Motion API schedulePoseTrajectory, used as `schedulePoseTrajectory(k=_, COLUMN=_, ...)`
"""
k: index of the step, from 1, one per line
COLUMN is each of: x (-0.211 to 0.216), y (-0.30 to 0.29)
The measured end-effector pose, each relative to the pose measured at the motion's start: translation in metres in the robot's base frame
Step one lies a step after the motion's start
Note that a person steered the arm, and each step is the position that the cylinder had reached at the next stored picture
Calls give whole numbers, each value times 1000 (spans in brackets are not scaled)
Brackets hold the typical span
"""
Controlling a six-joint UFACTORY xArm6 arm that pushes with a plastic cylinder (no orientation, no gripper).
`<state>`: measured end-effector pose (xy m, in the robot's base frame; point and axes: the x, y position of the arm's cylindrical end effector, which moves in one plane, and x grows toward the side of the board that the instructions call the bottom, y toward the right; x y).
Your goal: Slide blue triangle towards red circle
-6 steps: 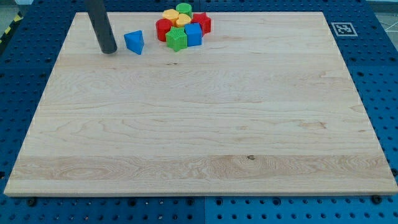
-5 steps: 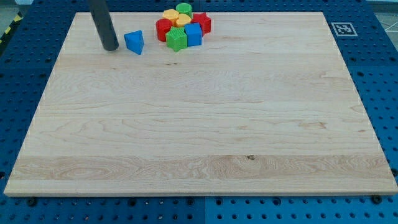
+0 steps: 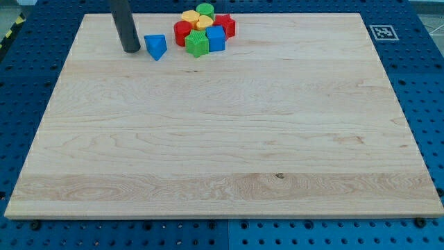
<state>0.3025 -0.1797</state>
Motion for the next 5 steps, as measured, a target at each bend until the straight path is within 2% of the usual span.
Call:
schedulePoseTrajectory(k=2, x=10, y=13)
schedulePoseTrajectory(k=4, x=10, y=64)
schedulePoseTrajectory(k=5, x=10, y=67)
